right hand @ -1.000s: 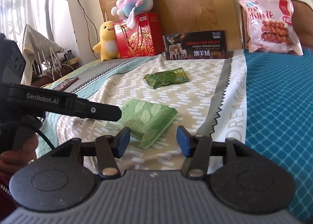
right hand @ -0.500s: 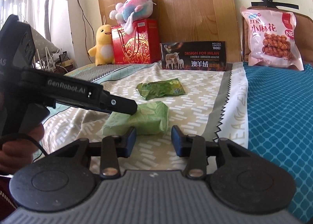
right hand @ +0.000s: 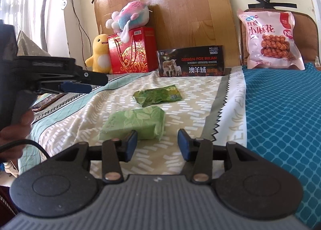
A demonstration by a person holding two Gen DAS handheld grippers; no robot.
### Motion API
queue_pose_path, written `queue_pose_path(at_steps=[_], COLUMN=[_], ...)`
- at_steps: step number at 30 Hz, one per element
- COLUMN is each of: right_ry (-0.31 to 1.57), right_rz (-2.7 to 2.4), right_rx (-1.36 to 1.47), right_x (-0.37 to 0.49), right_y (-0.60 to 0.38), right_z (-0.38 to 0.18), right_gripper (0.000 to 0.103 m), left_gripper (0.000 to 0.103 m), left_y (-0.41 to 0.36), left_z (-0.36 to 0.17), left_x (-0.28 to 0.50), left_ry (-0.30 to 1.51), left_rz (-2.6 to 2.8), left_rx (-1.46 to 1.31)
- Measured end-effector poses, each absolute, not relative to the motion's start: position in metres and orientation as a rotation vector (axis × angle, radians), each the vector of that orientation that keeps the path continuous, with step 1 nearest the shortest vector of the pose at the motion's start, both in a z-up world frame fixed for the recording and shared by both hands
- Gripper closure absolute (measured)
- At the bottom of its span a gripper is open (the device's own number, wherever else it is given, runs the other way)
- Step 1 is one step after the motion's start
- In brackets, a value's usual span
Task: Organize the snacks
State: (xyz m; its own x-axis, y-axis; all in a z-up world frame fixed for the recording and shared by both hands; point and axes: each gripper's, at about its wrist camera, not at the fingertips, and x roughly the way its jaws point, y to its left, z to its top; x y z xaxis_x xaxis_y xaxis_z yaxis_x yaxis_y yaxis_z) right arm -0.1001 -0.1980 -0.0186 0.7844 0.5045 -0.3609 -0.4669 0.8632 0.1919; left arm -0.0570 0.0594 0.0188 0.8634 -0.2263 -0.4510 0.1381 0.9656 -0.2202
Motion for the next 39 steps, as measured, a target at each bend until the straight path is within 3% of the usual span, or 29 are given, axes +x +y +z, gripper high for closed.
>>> queue_pose_path(at_steps=[9,21,31,35,39], right_ry=[0.412,0.41,0.453,0.457,0.466], right_rz=[0.496,0.498,0.61,0.661,0.724], right_rx=[0.114,0.11,0.024,-0.039,-0.066], right_x=[-0.099,-0.098,-0.088,-0.081,-0.075], right_y=[-0.206,-0.207,-0.209,-0.207,-0.2], right_z=[-0.02,-0.019,-0.01,-0.003,-0.001], right_gripper=[0.049,0.048,0.041,0.041,0.041], left_gripper=[0.034,0.033,0.023,0.024,0.033], left_y=[0.079,0.087,0.052,0.047,0.044], left_z=[-0.006,0.0,0.017,0.005,-0.007], left_x=[-0.033,-0.044,-0.069,-0.059,-0.048], left_ry=[0.627,0.639,0.699,0.763,0.809], left_rz=[-0.078,-0.191,-0.523,-0.533,-0.55], left_rx=[-0.222,-0.299,-0.285,-0.327,-0.374])
